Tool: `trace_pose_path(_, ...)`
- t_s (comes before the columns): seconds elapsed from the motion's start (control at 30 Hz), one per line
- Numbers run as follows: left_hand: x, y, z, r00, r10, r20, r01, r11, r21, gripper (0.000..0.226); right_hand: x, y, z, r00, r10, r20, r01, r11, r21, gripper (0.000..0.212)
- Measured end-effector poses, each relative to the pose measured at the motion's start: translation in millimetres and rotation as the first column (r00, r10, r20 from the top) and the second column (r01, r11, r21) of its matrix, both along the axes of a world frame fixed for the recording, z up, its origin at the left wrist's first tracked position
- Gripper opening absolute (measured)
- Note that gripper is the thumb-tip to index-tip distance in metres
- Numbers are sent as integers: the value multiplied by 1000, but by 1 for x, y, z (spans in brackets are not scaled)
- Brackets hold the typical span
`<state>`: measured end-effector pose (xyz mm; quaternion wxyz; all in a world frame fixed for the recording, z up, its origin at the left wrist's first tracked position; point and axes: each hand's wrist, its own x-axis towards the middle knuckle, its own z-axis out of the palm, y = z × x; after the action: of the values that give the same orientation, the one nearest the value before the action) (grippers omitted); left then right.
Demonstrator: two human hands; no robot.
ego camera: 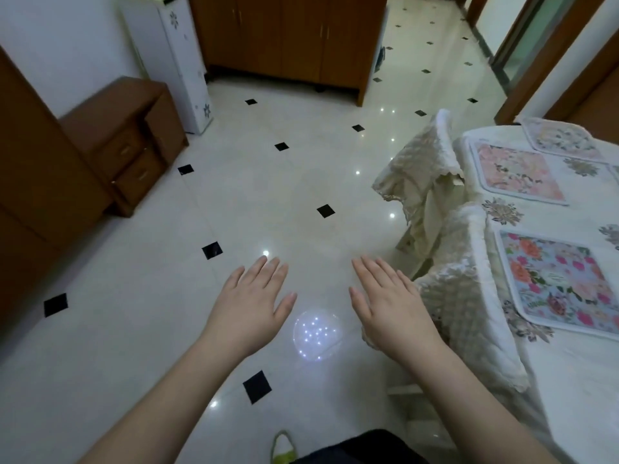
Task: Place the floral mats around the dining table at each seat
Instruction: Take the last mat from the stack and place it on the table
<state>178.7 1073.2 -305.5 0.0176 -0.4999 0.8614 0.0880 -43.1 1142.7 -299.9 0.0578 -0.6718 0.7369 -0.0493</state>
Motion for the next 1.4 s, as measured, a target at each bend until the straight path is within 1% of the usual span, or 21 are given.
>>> trace_pose_path(0.2,-1,-20,7,999,-19,-41,18,1000,-22,84,2,-26,-11,1000,7,-7,-6,999,37,73)
trace_pose_path(0.27,-7,-34,6,999,-23,-41,23,1000,-19,84,-4,-39,-14,1000,7,16,-8,998,68,77)
trace_pose_path(0.37,-21,-60,-2,999,-37,-15,37,999,1,86,-18,-61,-21,999,-12,30,10,998,69,77)
trace_pose_path(0.47,-43,-90,-10,999,-47,-5,47,999,12,87,-35,-86,-29,999,-10,44,7,997,72,75)
trace_pose_path(0.57,-71,-120,-11,998,-60,-4,60,998,20,88,-61,-115,-35,997,13,81,-21,996,91,78)
trace_pose_path(0.63,-89,-140,-8,997,-70,14,70,997,11,86,-82,-135,-34,995,1,101,-11,995,95,79)
trace_pose_path(0.8,-131,-194,-7,994,-83,65,83,997,4,87,-119,-181,-29,996,-3,87,-2,998,65,77)
trace_pose_path(0.9,-152,-225,-8,994,-82,73,81,997,7,88,-129,-208,-30,995,17,102,-25,997,79,79)
trace_pose_path(1.03,-171,-256,-8,993,-110,46,111,993,-25,80,-137,-247,-29,990,1,140,-11,998,70,81)
trace_pose_path(1.2,-177,-309,-20,989,-145,41,149,984,-101,64,-142,-305,-32,992,-6,126,-3,997,72,83)
trace_pose_path(1.4,-169,-398,-29,988,-153,34,156,981,-114,63,-131,-390,-38,992,-18,124,8,996,86,85)
